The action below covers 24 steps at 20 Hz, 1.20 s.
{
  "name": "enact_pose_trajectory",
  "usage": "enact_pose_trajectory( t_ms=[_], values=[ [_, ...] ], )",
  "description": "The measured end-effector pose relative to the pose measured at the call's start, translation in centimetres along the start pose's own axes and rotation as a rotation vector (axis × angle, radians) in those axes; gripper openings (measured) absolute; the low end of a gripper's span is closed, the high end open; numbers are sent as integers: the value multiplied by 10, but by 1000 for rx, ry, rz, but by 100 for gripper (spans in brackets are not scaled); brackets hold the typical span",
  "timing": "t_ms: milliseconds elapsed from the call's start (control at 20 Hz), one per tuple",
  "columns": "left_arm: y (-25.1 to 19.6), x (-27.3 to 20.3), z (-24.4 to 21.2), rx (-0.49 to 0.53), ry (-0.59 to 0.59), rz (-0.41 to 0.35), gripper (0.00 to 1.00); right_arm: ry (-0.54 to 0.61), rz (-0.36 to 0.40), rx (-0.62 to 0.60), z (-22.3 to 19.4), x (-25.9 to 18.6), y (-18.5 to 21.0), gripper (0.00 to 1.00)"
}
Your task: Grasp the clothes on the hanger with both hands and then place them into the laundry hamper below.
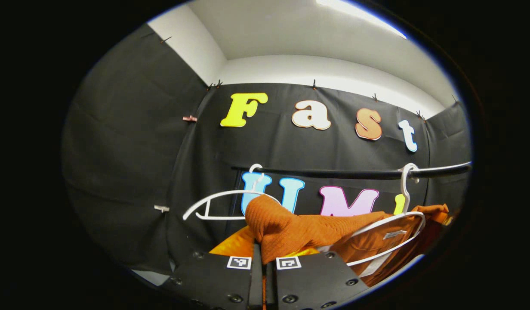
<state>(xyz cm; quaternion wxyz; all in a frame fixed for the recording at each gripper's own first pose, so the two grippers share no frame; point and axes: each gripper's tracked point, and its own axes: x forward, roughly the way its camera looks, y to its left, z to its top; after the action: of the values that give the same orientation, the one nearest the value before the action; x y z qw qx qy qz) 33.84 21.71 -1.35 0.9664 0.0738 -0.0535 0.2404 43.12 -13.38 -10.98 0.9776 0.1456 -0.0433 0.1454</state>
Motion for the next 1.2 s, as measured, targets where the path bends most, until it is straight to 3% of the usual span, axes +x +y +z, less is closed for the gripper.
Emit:
enact_pose_trajectory(
  t_ms=[200,300,350,400,500,550,600,850,900,1200],
  values=[
    [15,25,-26,74,79,-33,7,60,-16,4,-23,16,-6,16],
    [20,34,-57,63,167,-44,7,118,-34,11,-43,17,-15,11],
    [20,37,-71,55,196,-47,7,143,-40,21,-53,18,-17,11],
    [21,38,-82,48,217,-44,7,168,-40,38,-65,16,-19,20],
    [29,38,-107,21,261,-33,7,176,-32,94,-73,14,-15,16],
    [29,35,-120,-14,286,-41,7,189,-44,88,-80,11,-19,20],
    [27,30,-132,-38,311,-48,7,219,-64,66,-92,9,-25,18],
    [11,5,-185,0,423,-54,7,370,-118,39,-150,-21,-28,16],
    [7,0,-193,-5,448,-66,7,394,-119,51,-160,-27,-24,20],
    [-18,-34,-224,-48,541,-122,7,503,-59,114,-198,-46,17,16]
  ],
)
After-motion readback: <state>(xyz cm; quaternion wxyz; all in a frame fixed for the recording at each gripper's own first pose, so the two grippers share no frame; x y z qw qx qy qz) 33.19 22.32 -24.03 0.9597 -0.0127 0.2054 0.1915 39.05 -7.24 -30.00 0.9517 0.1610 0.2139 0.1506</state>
